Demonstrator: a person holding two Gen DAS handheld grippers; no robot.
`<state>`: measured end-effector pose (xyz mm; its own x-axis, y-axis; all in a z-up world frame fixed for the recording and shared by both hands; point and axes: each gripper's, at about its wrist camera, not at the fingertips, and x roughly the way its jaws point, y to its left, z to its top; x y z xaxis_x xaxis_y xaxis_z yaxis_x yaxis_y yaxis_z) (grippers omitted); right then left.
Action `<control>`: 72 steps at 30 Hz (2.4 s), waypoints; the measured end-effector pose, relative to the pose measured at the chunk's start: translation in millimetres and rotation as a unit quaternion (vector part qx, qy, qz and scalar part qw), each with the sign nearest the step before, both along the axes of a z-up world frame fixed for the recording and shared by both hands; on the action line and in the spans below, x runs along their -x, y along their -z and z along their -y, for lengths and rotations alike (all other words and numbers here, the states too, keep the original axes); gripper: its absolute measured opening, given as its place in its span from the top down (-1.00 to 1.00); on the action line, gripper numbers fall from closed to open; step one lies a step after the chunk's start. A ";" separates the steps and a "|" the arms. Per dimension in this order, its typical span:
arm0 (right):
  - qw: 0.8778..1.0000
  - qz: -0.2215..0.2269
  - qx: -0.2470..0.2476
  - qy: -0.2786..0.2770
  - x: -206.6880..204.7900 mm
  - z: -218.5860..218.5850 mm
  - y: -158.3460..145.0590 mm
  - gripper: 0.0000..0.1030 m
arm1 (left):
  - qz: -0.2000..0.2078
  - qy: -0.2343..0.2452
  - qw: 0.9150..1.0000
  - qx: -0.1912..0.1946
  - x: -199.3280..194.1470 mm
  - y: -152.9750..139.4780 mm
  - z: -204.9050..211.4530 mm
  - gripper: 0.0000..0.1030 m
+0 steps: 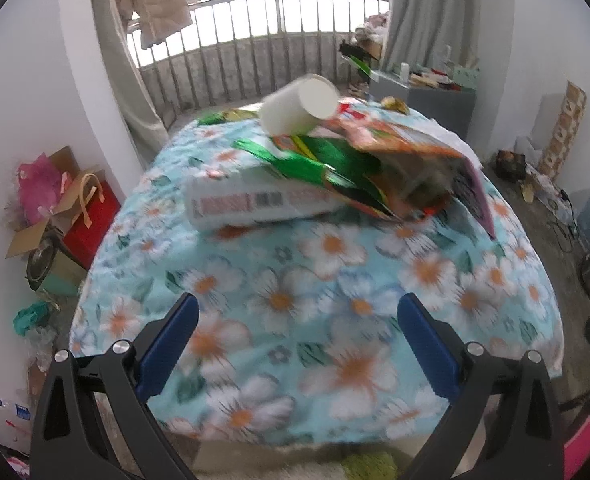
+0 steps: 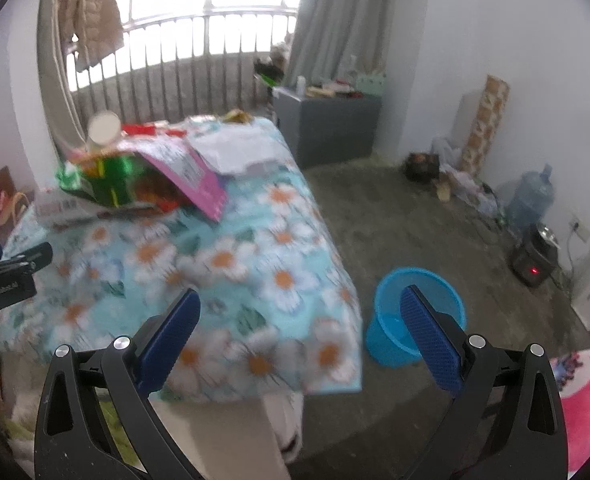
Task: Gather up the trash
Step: 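Grasp the white paper cup with the left gripper while the right gripper grasps the white tissue, then lift the paper cup with the left gripper while the right gripper lifts the tissue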
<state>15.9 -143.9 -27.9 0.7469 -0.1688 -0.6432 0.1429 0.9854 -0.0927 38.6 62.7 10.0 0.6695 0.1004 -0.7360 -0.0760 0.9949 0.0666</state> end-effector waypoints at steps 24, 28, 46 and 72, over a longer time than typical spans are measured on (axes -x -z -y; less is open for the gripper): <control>0.929 0.001 -0.359 -0.085 -145.1 57.7 -10.4 -0.85 | 0.011 0.093 0.973 0.209 -173.1 -68.2 -104.1 -0.89; 0.876 -0.050 -0.473 -0.077 -192.9 76.3 12.9 -0.85 | -0.055 0.081 0.956 0.278 -213.7 -62.8 -105.0 -0.89; 0.776 -0.103 -0.619 -0.054 -245.6 105.8 63.0 -0.31 | -0.238 -0.040 0.894 0.376 -298.6 9.4 -108.7 -0.64; 0.769 -0.093 -0.625 -0.096 -284.4 82.5 52.2 0.98 | -0.113 0.012 0.902 0.417 -259.2 -41.1 -132.0 -0.48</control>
